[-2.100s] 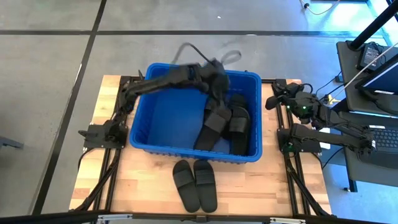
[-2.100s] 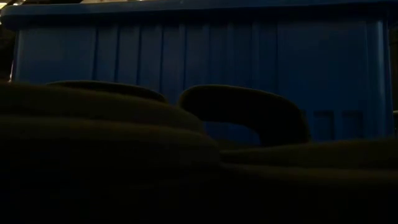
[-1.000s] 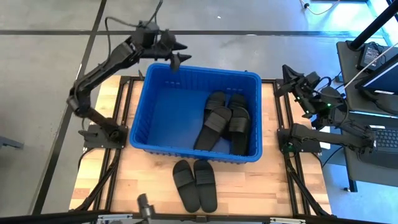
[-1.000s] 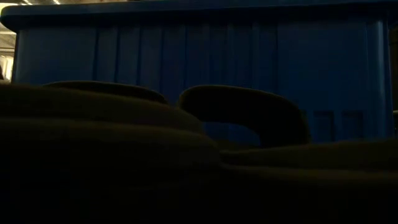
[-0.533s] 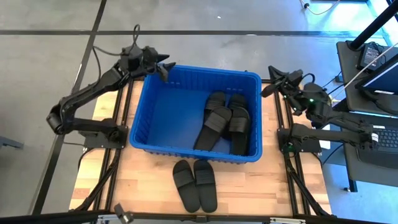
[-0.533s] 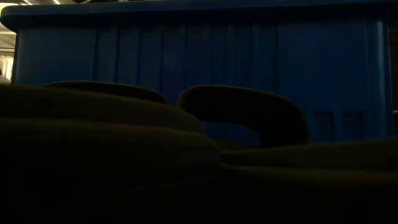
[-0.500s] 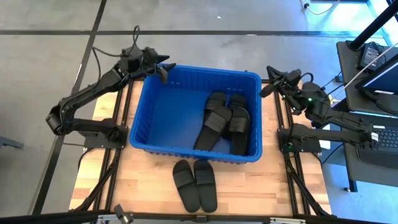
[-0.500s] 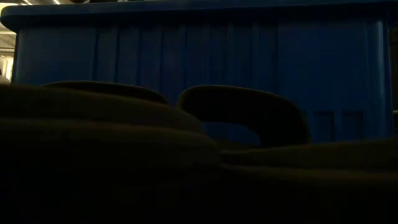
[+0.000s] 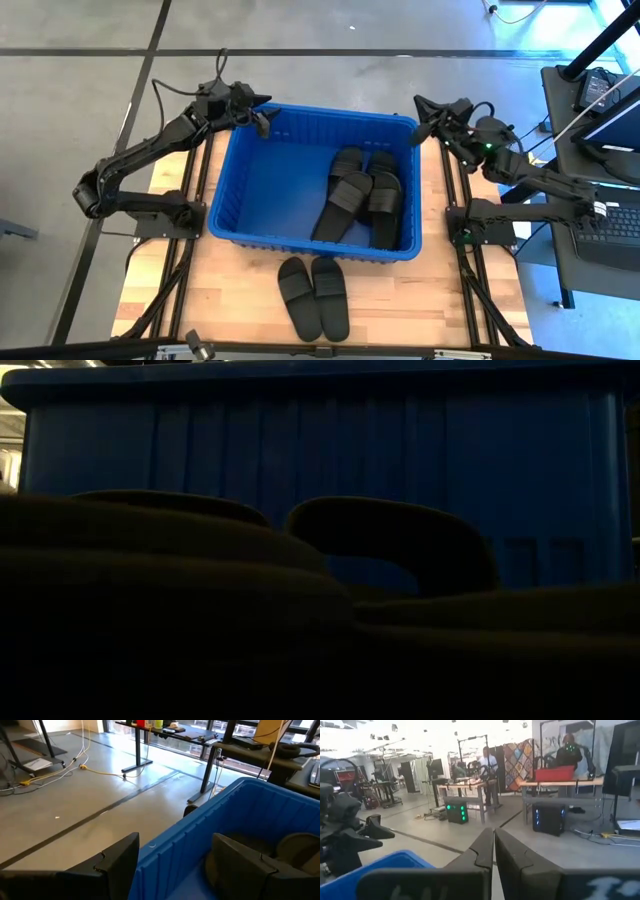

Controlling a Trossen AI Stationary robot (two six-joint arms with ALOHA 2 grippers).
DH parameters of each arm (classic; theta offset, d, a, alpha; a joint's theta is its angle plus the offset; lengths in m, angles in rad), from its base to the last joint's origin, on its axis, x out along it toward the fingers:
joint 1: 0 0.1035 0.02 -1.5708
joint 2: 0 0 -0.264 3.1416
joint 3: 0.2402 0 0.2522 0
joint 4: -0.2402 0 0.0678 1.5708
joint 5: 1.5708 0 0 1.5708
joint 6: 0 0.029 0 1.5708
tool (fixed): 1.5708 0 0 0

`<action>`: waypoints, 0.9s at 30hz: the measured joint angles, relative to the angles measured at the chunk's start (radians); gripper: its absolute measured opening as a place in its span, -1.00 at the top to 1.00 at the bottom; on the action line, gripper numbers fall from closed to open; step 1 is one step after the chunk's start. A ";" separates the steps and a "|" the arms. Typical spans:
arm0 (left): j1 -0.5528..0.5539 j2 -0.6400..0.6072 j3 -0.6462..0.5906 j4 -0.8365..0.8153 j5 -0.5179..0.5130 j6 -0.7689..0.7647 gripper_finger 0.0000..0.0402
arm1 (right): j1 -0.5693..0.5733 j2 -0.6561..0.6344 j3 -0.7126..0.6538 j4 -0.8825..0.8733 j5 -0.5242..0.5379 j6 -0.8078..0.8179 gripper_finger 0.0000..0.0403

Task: Pick and place slides into bin
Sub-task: Adjust the black slides in the blue organizer bin

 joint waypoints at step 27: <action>-0.018 0.001 0.000 -0.022 0.002 0.055 -0.22 | -0.070 0.151 0.033 -0.003 -0.248 0.130 0.42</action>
